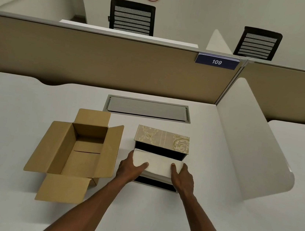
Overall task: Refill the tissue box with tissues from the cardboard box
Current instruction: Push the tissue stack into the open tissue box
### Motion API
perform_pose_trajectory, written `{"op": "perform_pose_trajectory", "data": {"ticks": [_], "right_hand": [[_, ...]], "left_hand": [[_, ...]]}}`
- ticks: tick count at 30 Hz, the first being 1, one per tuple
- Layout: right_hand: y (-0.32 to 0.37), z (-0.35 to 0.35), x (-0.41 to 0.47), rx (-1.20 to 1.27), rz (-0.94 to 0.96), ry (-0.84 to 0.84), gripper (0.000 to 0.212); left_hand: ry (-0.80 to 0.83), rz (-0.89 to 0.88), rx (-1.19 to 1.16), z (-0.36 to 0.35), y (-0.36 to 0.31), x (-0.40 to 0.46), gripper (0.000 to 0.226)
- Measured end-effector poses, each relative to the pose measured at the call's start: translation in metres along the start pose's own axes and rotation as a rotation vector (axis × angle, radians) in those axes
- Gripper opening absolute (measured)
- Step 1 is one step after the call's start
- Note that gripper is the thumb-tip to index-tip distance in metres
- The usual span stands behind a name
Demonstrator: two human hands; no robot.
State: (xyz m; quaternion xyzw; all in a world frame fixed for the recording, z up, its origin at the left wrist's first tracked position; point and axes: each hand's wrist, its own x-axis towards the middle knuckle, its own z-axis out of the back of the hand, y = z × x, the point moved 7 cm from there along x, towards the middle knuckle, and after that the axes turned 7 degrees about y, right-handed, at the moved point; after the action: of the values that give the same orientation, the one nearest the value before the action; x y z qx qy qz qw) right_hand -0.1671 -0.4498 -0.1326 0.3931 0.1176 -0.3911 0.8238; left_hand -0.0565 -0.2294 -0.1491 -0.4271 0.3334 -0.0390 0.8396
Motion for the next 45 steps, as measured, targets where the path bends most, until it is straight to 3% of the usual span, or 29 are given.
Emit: {"op": "perform_pose_trajectory", "data": {"ticks": [4,10,17,20,24,26,29,32,37,41,45], "right_hand": [[-0.006,0.003,-0.005,0.143,-0.048,-0.064,0.075],[-0.007,-0.008,-0.011,0.131,0.003,-0.034,0.063],[-0.008,-0.006,-0.007,0.109,0.008,-0.049,0.061],[-0.003,0.002,-0.013,0.069,0.035,-0.198,0.067],[0.022,0.014,-0.040,-0.054,0.306,-0.552,0.044],[0.039,0.006,-0.051,-0.144,0.506,-0.611,0.031],[0.058,-0.027,-0.050,-0.336,0.716,-0.366,0.044],[0.047,-0.050,-0.036,-0.485,0.684,-0.118,0.057],[0.034,-0.050,-0.025,-0.523,0.647,-0.108,0.056],[0.023,-0.037,-0.019,-0.451,0.560,-0.179,0.058],[0.013,-0.030,-0.014,-0.358,0.524,-0.139,0.058]], "left_hand": [[-0.091,0.061,-0.131,0.006,0.004,-0.004,0.094],[-0.054,0.018,-0.105,0.002,0.005,-0.008,0.063],[-0.047,0.012,-0.051,0.004,0.005,-0.005,0.066],[-0.147,-0.003,0.045,0.003,-0.001,-0.011,0.082],[-0.390,-0.350,0.266,-0.009,-0.036,-0.042,0.076],[-0.414,-0.605,0.344,-0.026,-0.052,-0.056,0.064],[-0.237,-0.774,0.544,-0.051,-0.059,-0.050,0.054],[-0.104,-0.635,0.734,-0.056,-0.046,-0.029,0.057],[-0.087,-0.527,0.911,-0.042,-0.026,-0.014,0.068],[-0.094,-0.468,0.866,-0.026,-0.013,-0.010,0.078],[-0.083,-0.462,0.797,-0.019,-0.007,-0.011,0.085]]}}
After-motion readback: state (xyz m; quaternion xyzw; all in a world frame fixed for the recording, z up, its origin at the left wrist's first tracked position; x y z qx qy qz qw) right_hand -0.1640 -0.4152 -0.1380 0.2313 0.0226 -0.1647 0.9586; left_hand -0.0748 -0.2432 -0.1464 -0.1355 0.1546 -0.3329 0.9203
